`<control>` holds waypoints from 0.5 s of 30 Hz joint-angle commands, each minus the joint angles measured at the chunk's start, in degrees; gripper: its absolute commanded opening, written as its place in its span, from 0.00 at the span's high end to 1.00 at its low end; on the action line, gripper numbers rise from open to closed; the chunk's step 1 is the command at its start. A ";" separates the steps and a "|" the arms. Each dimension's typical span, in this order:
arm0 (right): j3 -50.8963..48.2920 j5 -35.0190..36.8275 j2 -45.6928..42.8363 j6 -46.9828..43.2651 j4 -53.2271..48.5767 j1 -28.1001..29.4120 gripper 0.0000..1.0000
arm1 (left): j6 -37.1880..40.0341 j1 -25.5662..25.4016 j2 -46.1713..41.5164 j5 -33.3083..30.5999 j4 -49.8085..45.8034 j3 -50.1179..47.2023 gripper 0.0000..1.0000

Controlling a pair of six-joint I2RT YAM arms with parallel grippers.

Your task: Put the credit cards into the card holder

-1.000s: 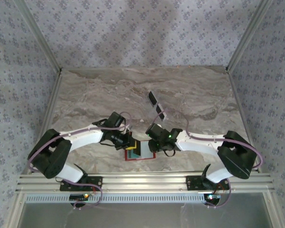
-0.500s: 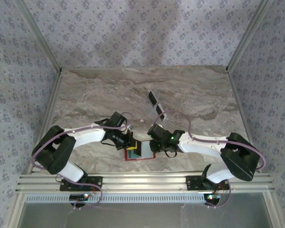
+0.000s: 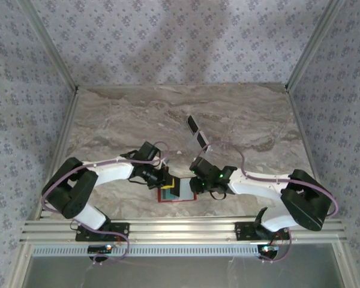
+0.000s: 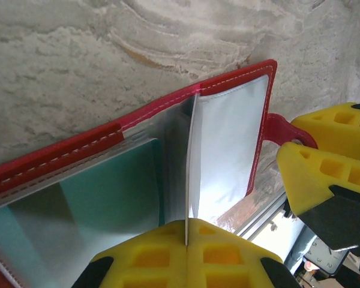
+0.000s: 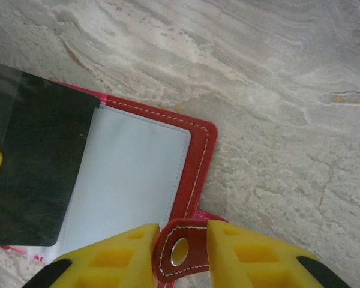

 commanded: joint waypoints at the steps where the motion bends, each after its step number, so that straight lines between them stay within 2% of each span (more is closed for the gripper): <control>1: -0.72 -1.32 -1.24 -0.23 1.07 -0.34 0.69 | -0.59 -0.21 -1.11 0.90 1.34 -2.04 1.00; 15: -1.51 -2.68 -1.03 0.71 3.57 -0.80 0.67 | -2.72 -0.21 -5.12 -0.16 4.96 -5.70 1.00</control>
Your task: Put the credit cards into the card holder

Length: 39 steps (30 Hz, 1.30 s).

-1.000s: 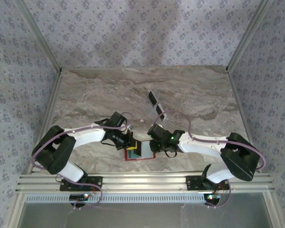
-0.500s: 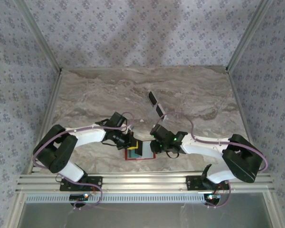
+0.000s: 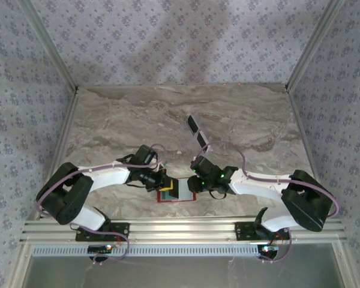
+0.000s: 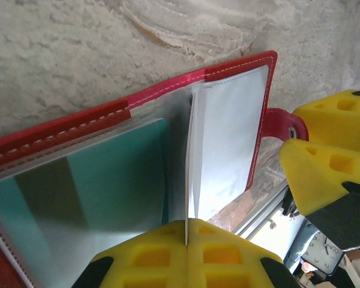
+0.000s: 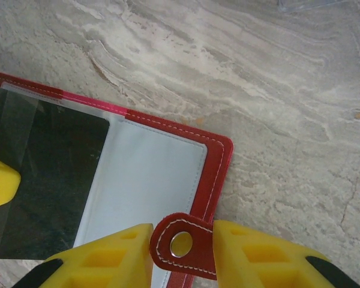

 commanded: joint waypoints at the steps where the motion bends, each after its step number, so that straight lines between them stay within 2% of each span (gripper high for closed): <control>1: -0.93 -0.77 -0.65 0.88 0.15 -0.29 0.67 | -0.84 -0.21 -1.11 0.01 1.76 -1.28 1.00; 8: -2.30 -1.54 -1.17 1.96 1.88 -0.51 0.67 | -3.55 -0.30 -2.43 0.03 6.74 -2.91 1.00; 24: -3.61 -2.65 -2.40 2.43 3.34 -1.35 0.68 | -2.08 -0.56 -1.11 0.83 7.54 -3.46 1.00; 32: -3.80 -3.18 -2.34 2.42 3.57 -1.54 0.70 | 0.61 -0.61 -0.73 0.03 4.29 -3.47 1.00; 39: -3.79 -3.35 -2.39 2.43 3.80 -1.58 0.72 | 0.14 -1.31 0.72 1.88 6.72 -3.39 1.00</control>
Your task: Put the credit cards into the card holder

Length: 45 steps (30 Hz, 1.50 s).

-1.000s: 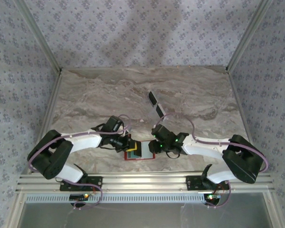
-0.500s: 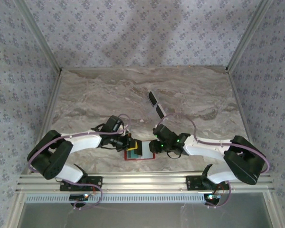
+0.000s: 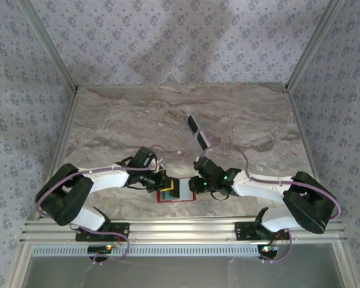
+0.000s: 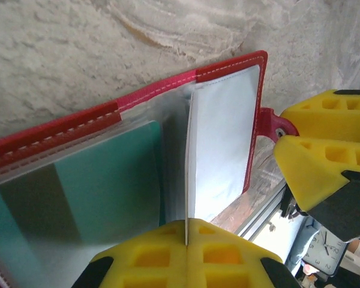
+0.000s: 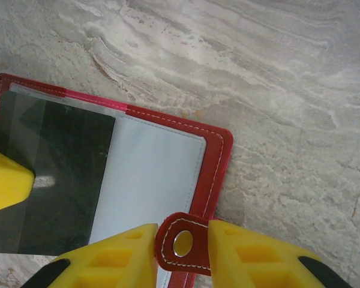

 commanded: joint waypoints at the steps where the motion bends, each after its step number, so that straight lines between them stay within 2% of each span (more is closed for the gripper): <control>1: -0.47 -0.65 -0.83 0.50 0.02 -0.26 0.72 | 0.92 -0.70 0.86 1.80 0.41 -0.50 1.00; 18: -0.69 -1.21 -0.72 0.66 0.92 -0.48 0.71 | -1.01 -1.18 2.55 0.94 4.96 -1.62 1.00; 32: -1.21 -1.58 -0.87 1.27 1.63 -0.55 0.68 | 0.00 -1.17 -0.43 -5.27 1.29 -3.07 0.98; 34: -1.29 -1.44 -0.82 1.28 1.66 -0.57 0.64 | -0.33 -1.16 -0.82 -5.50 1.29 -3.20 0.92; 36: -1.17 -1.05 -0.63 1.53 1.29 -0.54 0.52 | -0.31 -1.16 -0.57 -5.38 1.29 -2.96 0.90; 41: -0.96 -1.03 -0.65 1.54 0.98 -0.54 0.50 | 0.02 -1.53 0.31 -5.23 0.85 -2.33 0.87; 45: -1.39 -0.45 -1.17 1.75 0.70 -0.67 0.49 | -0.11 -1.99 0.34 -5.50 1.00 -1.98 0.91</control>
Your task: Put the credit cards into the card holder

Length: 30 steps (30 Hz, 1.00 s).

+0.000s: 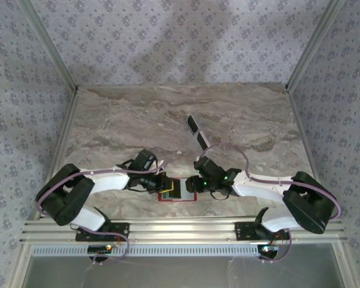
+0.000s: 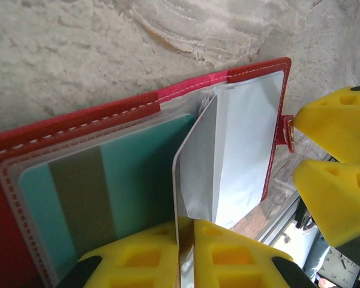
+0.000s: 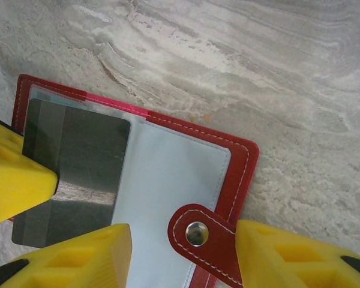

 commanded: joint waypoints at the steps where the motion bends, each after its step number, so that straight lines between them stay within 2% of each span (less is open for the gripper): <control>1: -1.10 0.53 -1.06 0.71 -0.89 -0.54 0.49 | 0.31 -0.84 0.39 -1.91 -1.85 0.03 0.92; 5: -2.40 -2.50 -0.75 1.23 0.77 -2.10 0.49 | 0.00 -1.41 0.37 -1.98 -1.46 0.39 0.93; 10: -7.09 -13.47 -0.37 4.52 10.18 -6.45 0.49 | -0.56 -1.98 1.06 -2.45 -1.11 0.56 0.93; 12: -8.32 -15.78 -0.40 5.78 12.22 -7.73 0.48 | -0.74 -2.37 1.24 -3.24 -1.38 0.72 0.93; 19: -9.72 -19.15 -0.61 6.60 13.32 -10.00 0.47 | 0.47 -3.90 1.16 -7.37 -4.31 2.21 0.95; 30: -10.13 -19.87 0.01 6.64 14.31 -10.41 0.48 | -1.36 -4.27 -0.45 -11.77 -4.72 1.63 0.98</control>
